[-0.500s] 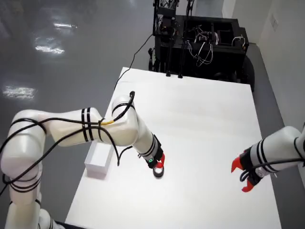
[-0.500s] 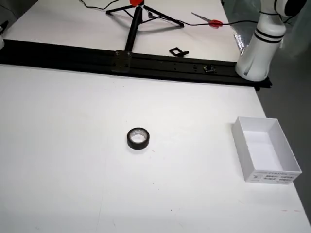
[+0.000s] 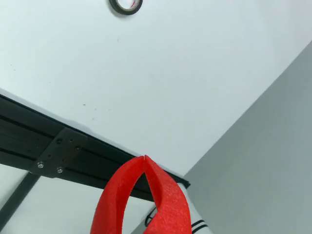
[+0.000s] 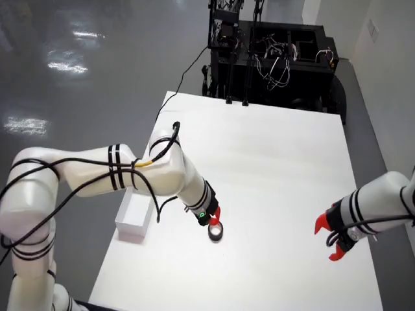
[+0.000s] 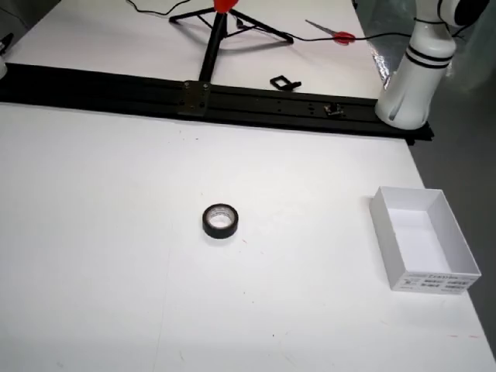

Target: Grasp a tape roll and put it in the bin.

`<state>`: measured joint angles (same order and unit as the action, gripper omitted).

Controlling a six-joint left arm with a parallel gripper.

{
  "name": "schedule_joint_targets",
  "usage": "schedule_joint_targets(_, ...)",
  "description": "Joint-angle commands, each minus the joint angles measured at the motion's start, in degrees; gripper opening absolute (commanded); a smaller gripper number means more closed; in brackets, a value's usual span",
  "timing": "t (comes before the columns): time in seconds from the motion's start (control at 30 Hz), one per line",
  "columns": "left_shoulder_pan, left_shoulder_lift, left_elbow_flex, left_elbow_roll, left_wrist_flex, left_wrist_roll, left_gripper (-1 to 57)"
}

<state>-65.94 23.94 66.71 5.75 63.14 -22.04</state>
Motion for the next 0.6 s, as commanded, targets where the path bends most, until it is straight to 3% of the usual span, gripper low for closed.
schedule_joint_targets(0.03, 2.0, 0.7, 2.5, 0.1, -2.7, -0.3, -0.5)
schedule_joint_targets(0.43, 9.1, 17.5, -5.0, 0.1, -0.7, -3.4, -0.1)
schedule_joint_targets(0.6, 11.0, 18.4, -6.6, -0.1, -3.7, -1.6, 5.7)
